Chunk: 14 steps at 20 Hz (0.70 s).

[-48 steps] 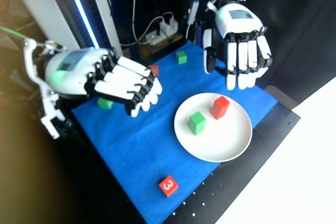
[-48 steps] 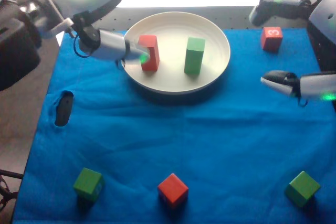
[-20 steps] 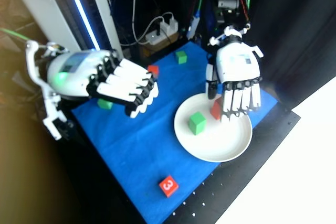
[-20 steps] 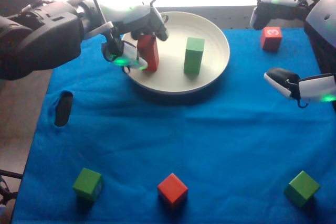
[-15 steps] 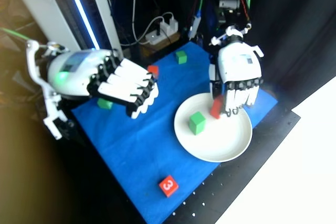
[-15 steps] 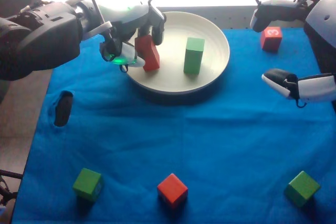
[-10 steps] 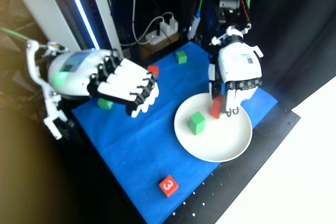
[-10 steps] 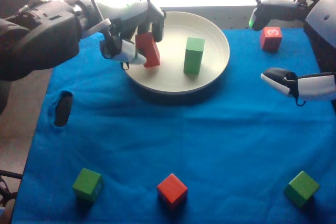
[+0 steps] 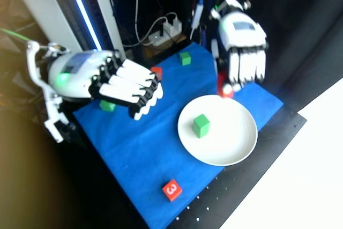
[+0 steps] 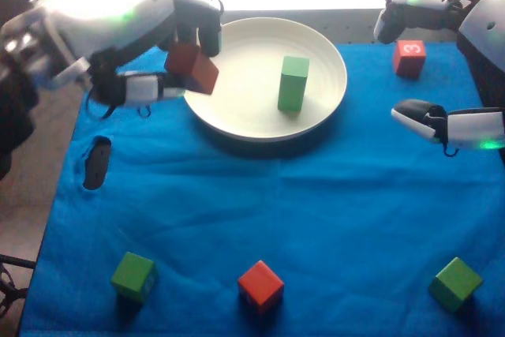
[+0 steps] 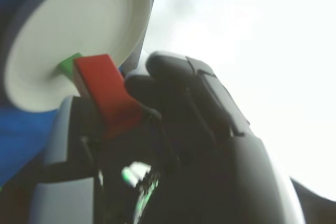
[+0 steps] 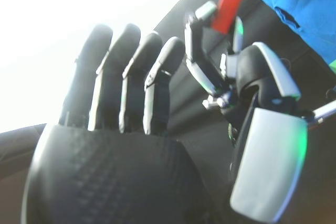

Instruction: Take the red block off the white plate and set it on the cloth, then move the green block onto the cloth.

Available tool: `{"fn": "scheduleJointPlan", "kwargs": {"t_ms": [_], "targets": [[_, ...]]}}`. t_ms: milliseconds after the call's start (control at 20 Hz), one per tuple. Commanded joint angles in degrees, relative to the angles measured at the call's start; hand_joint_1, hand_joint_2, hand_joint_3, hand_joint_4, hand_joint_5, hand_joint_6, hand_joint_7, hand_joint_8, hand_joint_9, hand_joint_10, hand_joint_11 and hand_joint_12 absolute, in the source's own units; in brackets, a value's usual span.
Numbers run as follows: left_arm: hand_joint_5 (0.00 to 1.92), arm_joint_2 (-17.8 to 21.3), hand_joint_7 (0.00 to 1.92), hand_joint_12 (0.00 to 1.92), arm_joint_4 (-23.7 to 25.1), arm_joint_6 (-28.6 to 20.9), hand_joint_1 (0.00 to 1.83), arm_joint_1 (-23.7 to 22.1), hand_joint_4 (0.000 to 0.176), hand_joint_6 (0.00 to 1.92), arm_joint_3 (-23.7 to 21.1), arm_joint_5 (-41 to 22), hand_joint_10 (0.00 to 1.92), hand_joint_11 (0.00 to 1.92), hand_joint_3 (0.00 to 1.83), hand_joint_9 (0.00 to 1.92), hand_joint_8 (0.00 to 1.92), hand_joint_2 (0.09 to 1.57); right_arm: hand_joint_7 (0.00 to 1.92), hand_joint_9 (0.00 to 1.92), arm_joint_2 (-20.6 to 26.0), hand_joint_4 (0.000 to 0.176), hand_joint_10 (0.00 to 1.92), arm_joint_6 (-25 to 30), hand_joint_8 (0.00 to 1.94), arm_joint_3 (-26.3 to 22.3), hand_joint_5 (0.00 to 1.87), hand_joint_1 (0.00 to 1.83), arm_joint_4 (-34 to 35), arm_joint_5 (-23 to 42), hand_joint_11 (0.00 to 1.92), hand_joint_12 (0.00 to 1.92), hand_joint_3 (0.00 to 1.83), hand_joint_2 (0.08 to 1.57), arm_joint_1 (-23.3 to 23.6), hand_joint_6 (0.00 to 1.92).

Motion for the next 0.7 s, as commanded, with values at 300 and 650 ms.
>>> {"fn": "scheduleJointPlan", "kwargs": {"t_ms": [300,650], "targets": [[0.64,6.9,0.80,1.56,5.8,-5.9,1.18,7.2,0.000,1.31,-8.6,-17.8,1.25,0.61,0.00,0.73,1.47,1.26,0.58,0.48,0.7,0.000,1.12,-0.2,0.93,-0.5,0.66,0.98,-1.7,-6.8,0.26,1.63,0.24,0.79,0.8,0.70],[0.61,9.4,0.69,1.52,8.7,-5.9,1.31,10.6,0.000,1.40,-13.0,-16.3,1.63,0.31,0.00,0.59,1.53,1.28,0.55,0.41,0.9,0.000,0.95,-0.2,0.69,-0.7,0.62,0.95,-1.4,-6.8,0.13,1.71,0.13,0.85,0.8,0.72]]}}
